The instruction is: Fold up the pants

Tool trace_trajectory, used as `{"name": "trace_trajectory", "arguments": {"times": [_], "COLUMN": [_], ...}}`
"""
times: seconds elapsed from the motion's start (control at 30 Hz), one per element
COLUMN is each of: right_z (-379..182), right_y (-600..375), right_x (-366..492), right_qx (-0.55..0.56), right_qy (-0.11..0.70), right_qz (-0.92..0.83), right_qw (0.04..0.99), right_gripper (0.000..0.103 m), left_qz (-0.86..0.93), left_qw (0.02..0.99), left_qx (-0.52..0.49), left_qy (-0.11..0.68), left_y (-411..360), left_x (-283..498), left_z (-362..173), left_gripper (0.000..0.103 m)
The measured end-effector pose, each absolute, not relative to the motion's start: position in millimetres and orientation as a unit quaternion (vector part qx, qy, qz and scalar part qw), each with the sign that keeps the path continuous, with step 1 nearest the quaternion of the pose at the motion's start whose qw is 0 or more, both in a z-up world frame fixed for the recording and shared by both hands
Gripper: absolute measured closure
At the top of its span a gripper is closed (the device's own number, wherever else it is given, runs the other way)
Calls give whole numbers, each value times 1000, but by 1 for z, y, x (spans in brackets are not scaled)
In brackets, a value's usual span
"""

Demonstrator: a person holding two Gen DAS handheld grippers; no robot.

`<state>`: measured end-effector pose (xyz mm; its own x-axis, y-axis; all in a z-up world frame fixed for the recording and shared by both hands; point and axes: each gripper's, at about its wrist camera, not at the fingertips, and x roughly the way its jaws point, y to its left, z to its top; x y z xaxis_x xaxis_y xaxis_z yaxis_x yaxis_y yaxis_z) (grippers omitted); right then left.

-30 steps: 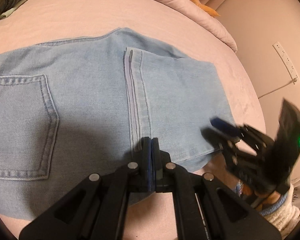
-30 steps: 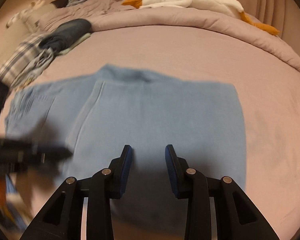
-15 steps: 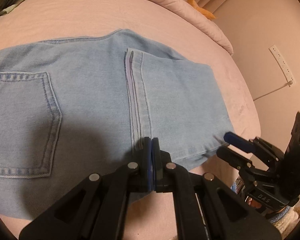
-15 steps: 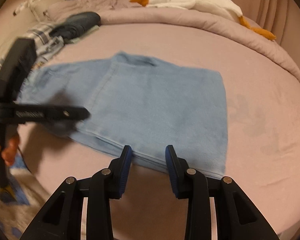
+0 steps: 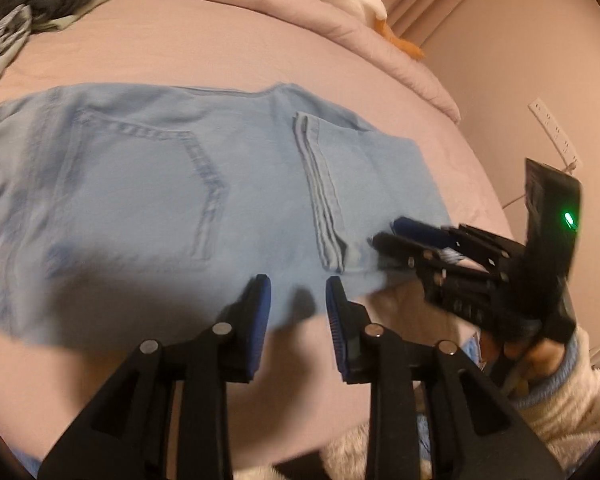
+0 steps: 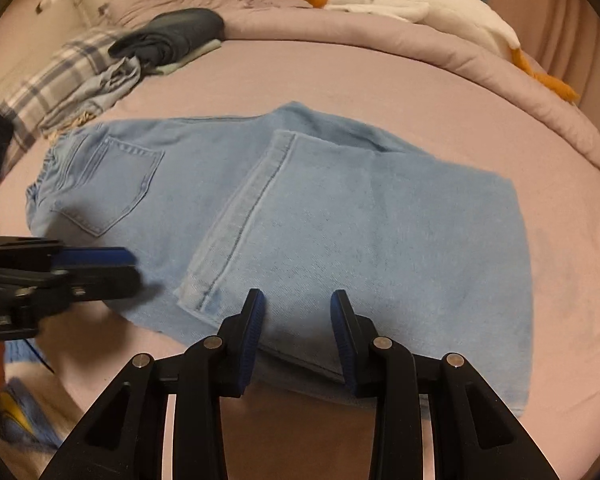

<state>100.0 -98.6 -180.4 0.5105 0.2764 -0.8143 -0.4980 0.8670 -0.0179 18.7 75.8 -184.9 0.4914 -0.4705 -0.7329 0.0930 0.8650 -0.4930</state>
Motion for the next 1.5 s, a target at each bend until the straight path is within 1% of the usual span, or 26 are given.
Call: {"name": "trace_trajectory", "arguments": {"times": [0.07, 0.13, 0.2, 0.3, 0.37, 0.47, 0.53, 0.6, 0.8, 0.87, 0.93, 1.2, 1.4, 1.5], "right_z": [-174, -166, -160, -161, -164, -169, -172, -174, -178, -178, -178, -179, -180, -180], "right_y": [-96, -94, -90, -78, -69, -58, -53, -50, -51, -52, -52, -49, -46, -44], "right_x": [104, 105, 110, 117, 116, 114, 114, 113, 116, 117, 118, 120, 120, 120], "right_qx": [-120, -118, -113, -109, -106, -105, -104, -104, -103, -102, -103, -114, -122, -124], "right_qy": [444, 431, 416, 419, 420, 422, 424, 427, 439, 441, 442, 443, 445, 444], "right_qz": [232, 236, 242, 247, 253, 258, 257, 256, 248, 247, 244, 242, 238, 236], "right_qw": [857, 863, 869, 867, 865, 863, 862, 861, 857, 857, 857, 855, 855, 855], "right_gripper": [68, 68, 68, 68, 68, 68, 68, 68, 68, 68, 68, 68, 68, 66], "left_qz": [-164, -153, -131, -57, -15, -3, 14, 31, 54, 67, 77, 81, 46, 19], "left_qw": [841, 840, 838, 836, 822, 798, 794, 795, 794, 789, 783, 797, 795, 792], "left_qx": [-215, -238, -262, -301, -346, -423, -447, -455, -476, -491, -504, -494, -499, -497], "left_qy": [469, 463, 461, 455, 452, 430, 412, 400, 374, 364, 356, 338, 342, 353], "left_y": [87, 101, 114, 138, 158, 180, 187, 191, 199, 202, 203, 209, 221, 225], "left_x": [4, -11, -20, -34, -40, -44, -43, -42, -32, -30, -28, -32, -13, -6], "left_z": [-180, -179, -181, -191, -203, -216, -217, -217, -219, -220, -221, -218, -223, -223], "left_gripper": [64, 58, 58, 59, 59, 58, 58, 58, 51, 54, 54, 55, 54, 56]}}
